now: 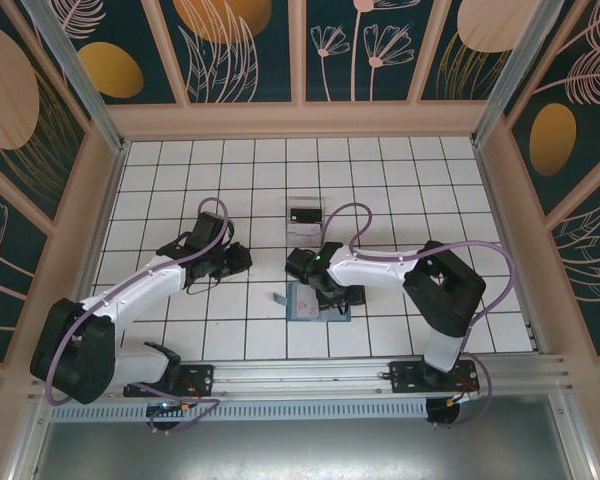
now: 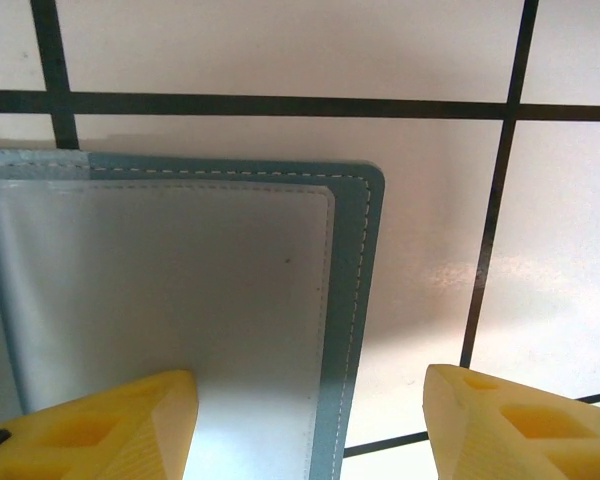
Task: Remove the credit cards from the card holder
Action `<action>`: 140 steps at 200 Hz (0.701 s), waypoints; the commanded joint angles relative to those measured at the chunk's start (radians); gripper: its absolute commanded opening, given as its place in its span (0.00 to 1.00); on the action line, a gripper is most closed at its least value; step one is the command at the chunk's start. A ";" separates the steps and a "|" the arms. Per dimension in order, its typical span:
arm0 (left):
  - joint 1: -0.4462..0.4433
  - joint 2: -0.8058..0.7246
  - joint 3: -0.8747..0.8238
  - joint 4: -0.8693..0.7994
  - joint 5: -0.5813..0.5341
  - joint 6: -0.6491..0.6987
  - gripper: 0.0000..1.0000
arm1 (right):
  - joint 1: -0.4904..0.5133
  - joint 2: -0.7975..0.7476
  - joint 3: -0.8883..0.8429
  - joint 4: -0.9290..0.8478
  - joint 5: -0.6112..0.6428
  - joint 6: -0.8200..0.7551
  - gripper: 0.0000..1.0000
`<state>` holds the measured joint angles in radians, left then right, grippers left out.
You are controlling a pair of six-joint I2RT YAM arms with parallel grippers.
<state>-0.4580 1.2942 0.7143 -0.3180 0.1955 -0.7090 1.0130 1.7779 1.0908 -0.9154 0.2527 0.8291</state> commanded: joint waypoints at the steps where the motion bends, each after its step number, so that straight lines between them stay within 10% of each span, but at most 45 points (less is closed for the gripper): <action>1: 0.004 0.019 0.024 0.006 0.044 0.023 0.22 | -0.006 -0.019 -0.005 -0.017 0.024 0.028 0.63; 140: -0.062 0.061 -0.025 0.142 0.163 -0.055 0.20 | -0.005 -0.091 0.143 -0.035 -0.051 -0.009 0.60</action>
<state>-0.5034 1.3334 0.7120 -0.2256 0.3374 -0.7380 1.0130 1.7237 1.2060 -0.9646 0.2382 0.8211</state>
